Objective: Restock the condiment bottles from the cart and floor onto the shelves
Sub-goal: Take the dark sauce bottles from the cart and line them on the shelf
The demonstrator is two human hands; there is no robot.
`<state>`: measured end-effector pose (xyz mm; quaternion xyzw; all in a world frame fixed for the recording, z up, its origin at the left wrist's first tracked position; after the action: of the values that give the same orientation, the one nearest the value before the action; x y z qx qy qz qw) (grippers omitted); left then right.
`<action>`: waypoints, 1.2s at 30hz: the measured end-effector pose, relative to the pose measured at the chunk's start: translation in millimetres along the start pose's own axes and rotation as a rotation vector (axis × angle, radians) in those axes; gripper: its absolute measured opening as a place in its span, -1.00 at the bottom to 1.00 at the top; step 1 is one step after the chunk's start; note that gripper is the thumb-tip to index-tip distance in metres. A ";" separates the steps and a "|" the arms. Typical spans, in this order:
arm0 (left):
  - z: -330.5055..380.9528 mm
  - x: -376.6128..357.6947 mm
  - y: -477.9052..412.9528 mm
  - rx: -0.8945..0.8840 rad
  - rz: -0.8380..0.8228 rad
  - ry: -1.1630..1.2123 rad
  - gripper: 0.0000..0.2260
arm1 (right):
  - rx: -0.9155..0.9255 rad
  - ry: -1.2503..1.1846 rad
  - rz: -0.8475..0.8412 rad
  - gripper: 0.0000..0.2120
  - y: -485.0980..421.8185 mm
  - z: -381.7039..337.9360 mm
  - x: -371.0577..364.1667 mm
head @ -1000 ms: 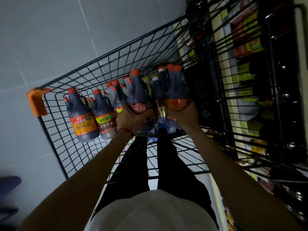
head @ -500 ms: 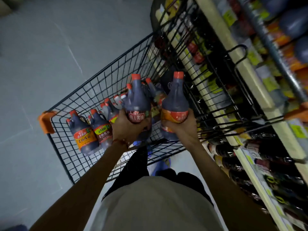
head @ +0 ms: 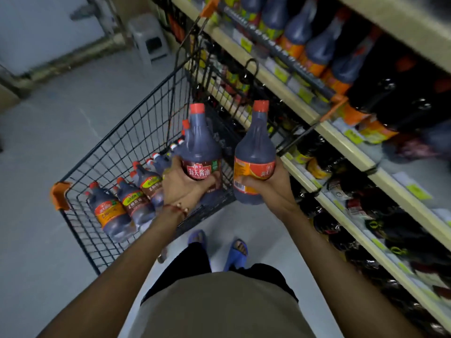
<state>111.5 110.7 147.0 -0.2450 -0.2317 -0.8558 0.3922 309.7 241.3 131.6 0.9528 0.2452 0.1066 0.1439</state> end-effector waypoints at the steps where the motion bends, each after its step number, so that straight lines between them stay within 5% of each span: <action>1: 5.2 -2.6 6.0 -0.022 -0.024 0.008 -0.19 | 0.003 -0.011 0.027 -0.28 10.1 -0.2 6.9; 11: 26.2 -38.1 53.0 -0.277 -0.337 0.070 -0.25 | -0.033 -0.038 0.483 -0.10 133.2 0.5 55.2; 21: 65.2 -92.2 129.8 -0.409 -0.608 0.028 -0.25 | -0.096 -0.049 0.756 -0.06 234.1 34.1 117.0; 26: 103.3 -130.2 173.2 -0.417 -0.640 0.082 -0.15 | -0.059 -0.084 0.791 -0.20 255.3 50.0 173.0; 36: 178.8 -216.6 264.2 -0.483 -0.493 -0.004 -0.20 | 0.046 0.026 0.688 -0.14 278.7 65.0 310.7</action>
<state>485.3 182.2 208.9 -0.2692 -0.0751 -0.9545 0.1040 715.4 148.0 203.0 0.9812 -0.0864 0.1555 0.0746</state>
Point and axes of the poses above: each hand's wrist, its own y-axis away from the middle knuckle, its own x-axis out of the back of the hand, z = x × y, the point moved 5 cm from there along -y, towards the middle knuckle, and after that the axes turned 1 degree about z, right-handed, at the moved point
